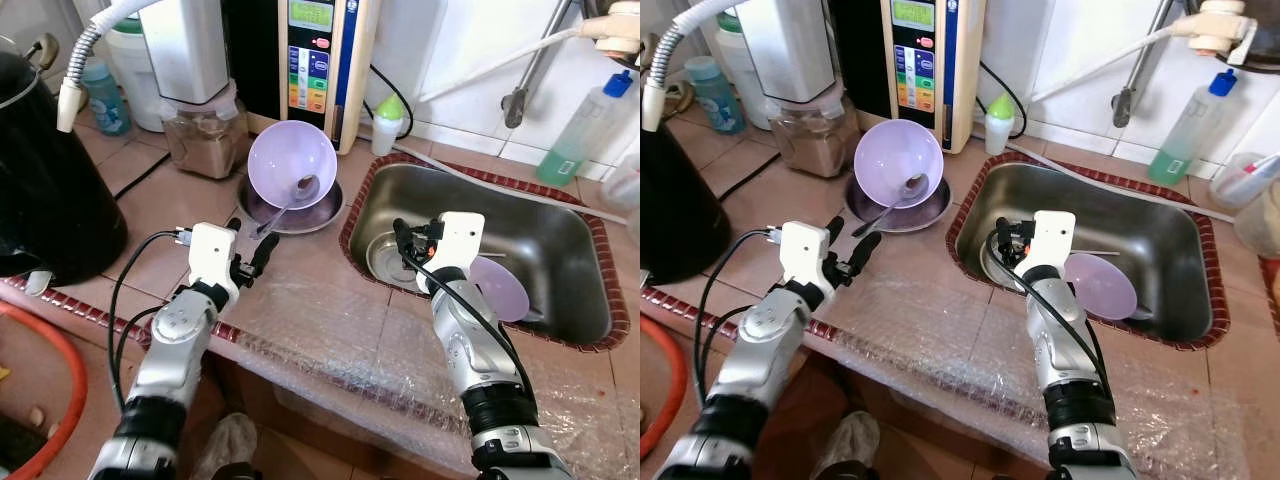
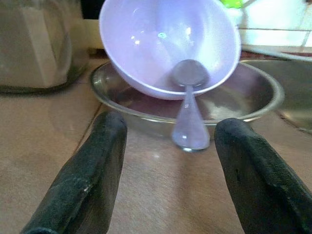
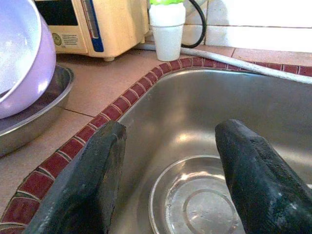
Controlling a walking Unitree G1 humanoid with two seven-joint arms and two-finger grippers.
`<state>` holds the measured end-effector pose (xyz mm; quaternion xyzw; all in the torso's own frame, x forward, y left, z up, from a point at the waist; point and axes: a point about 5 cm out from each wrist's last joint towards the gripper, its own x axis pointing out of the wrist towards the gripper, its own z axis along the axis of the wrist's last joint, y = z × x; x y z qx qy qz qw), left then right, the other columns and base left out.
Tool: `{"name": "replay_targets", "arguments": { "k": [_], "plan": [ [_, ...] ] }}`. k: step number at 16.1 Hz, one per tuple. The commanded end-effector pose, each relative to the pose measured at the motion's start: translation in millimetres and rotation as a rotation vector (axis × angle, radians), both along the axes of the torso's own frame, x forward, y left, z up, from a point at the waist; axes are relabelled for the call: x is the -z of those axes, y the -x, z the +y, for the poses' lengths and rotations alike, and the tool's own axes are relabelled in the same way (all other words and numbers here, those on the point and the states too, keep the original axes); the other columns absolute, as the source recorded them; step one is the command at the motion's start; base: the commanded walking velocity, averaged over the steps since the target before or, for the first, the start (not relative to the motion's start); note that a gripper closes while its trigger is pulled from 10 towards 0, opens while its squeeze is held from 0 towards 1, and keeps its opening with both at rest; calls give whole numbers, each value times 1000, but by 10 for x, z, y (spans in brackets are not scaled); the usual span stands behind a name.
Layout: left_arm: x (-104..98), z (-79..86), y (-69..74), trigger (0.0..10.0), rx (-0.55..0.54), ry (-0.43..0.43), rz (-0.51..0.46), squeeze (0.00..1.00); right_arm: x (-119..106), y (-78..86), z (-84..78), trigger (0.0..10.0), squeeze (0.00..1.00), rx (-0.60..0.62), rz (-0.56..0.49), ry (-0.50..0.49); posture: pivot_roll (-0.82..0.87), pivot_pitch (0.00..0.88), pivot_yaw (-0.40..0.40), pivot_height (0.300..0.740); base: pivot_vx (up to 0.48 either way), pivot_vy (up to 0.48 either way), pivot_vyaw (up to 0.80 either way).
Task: Kitchen organization
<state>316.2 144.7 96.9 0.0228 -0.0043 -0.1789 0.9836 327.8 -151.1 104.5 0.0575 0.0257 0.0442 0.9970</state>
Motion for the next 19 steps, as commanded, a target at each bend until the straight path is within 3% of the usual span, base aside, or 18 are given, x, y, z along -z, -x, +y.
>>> {"name": "replay_targets", "arguments": {
  "k": [1, 2, 5, 6, 8, 9, 10, 19],
  "plan": [
    [-39, -31, -41, 10000, -5, -6, -22, 471, -44, -10, -32, 10000, 0, 9, -7, 8, -4, 0, -47, 740, 0, 0, 0],
    [-30, -55, -65, 10000, -8, -11, -24, 0, -48, -4, -43, 10000, 0, 12, -8, 9, -12, 0, -45, 740, 0, 0, 0],
    [-8, -101, -125, 10000, -24, -1, -23, 0, -46, 0, -54, 10000, 0, 17, -8, 10, -15, 0, -45, 740, 0, 0, 0],
    [3, -108, -144, 7020, -29, 5, -21, 0, -46, 0, -53, 10000, 0, 16, -8, 10, -18, 0, -44, 740, 0, 0, 0],
    [12, -110, -159, 2000, -35, 10, -20, 0, -52, 0, -52, 10000, 0, 18, -10, 10, -18, 0, -43, 740, 0, 0, 0],
    [13, -110, -164, 1529, -37, 11, -21, 0, -52, 0, -53, 10000, 0, 18, -10, 10, -18, 0, -43, 740, 0, 0, 0],
    [20, -102, -179, 0, -45, 13, -23, 0, -49, 3, -56, 10000, 0, 20, -9, 9, -19, 0, -42, 740, 0, 0, 0],
    [5, -91, -209, 0, -56, 21, -50, 0, -40, 10, -52, 10000, 0, 16, -7, 10, -19, 0, -41, 740, 0, 0, 0]
  ]
}}
